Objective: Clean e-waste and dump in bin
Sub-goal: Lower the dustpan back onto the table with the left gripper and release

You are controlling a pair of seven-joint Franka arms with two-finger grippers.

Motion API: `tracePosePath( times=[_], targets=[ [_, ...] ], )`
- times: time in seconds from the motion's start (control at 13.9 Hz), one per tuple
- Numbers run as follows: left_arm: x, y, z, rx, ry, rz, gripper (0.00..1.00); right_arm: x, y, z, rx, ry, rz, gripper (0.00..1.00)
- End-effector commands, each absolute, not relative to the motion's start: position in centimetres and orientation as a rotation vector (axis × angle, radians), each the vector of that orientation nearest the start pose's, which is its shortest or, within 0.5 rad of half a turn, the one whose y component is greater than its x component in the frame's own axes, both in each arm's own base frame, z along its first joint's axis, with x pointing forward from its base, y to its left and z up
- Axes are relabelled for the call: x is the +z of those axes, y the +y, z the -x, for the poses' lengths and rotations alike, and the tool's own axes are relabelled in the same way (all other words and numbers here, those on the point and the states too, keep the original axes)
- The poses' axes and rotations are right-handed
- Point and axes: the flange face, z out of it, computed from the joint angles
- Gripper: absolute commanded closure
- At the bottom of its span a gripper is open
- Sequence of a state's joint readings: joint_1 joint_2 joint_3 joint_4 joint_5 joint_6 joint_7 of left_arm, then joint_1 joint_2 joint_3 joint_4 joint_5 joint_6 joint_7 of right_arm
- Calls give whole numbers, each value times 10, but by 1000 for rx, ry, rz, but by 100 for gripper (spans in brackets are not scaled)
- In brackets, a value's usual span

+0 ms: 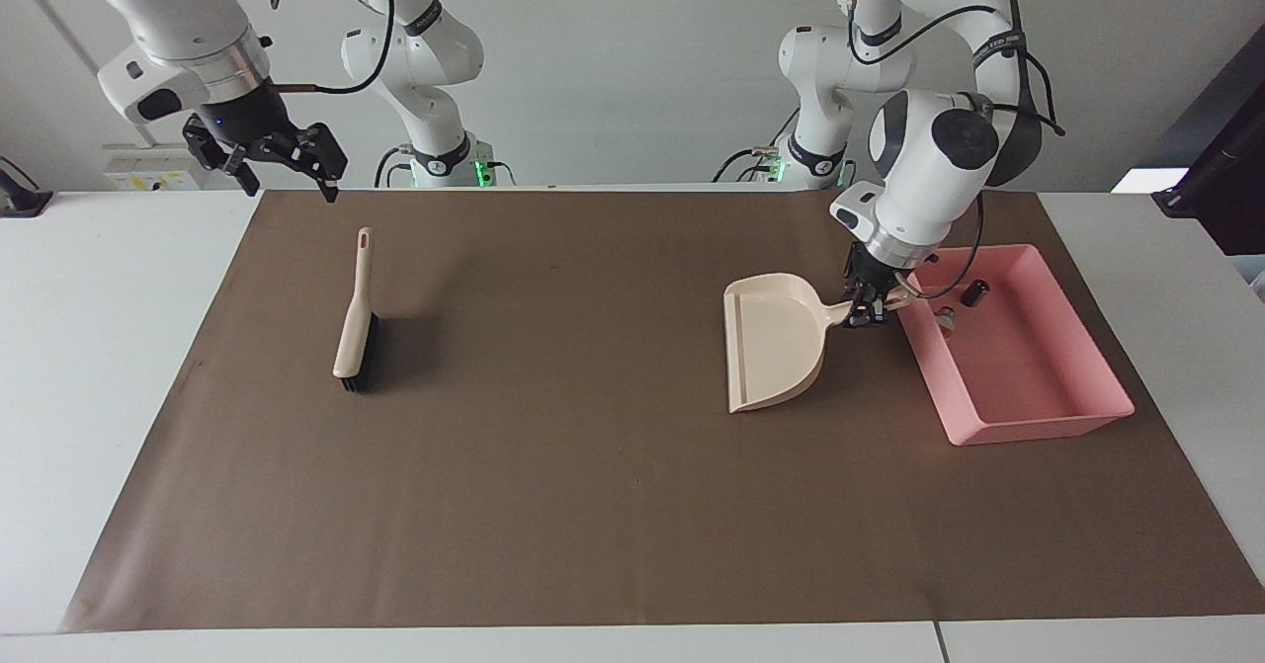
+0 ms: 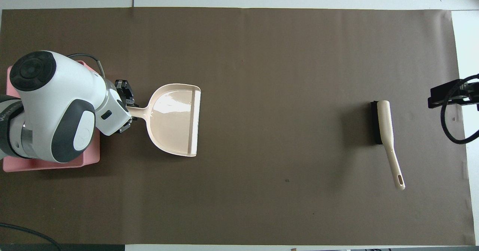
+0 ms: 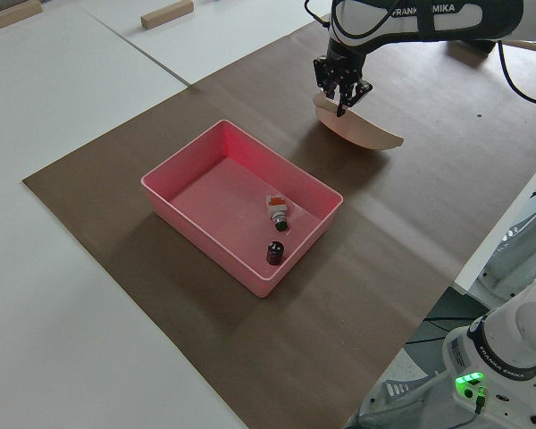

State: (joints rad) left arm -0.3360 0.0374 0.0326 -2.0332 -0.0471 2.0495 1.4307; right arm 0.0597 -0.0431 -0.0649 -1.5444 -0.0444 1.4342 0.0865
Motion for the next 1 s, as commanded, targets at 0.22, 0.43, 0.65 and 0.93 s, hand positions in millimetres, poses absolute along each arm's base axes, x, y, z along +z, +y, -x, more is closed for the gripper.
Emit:
tracePosePath(
  times=[0.22, 0.43, 0.65, 0.93],
  targets=[
    [399, -208, -501, -67, 2334, 2152, 98, 649, -8, -529, 102, 186, 3172, 1],
    [381, -208, -494, -74, 2313, 2164, 98, 649, -7, -529, 99, 244, 3168, 1],
    [361, -210, -481, -49, 2331, 2140, 98, 649, -7, -528, 104, 235, 3169, 1],
    [356, -211, -475, -22, 2326, 2156, 82, 649, -7, -529, 96, 239, 3168, 1]
  ],
)
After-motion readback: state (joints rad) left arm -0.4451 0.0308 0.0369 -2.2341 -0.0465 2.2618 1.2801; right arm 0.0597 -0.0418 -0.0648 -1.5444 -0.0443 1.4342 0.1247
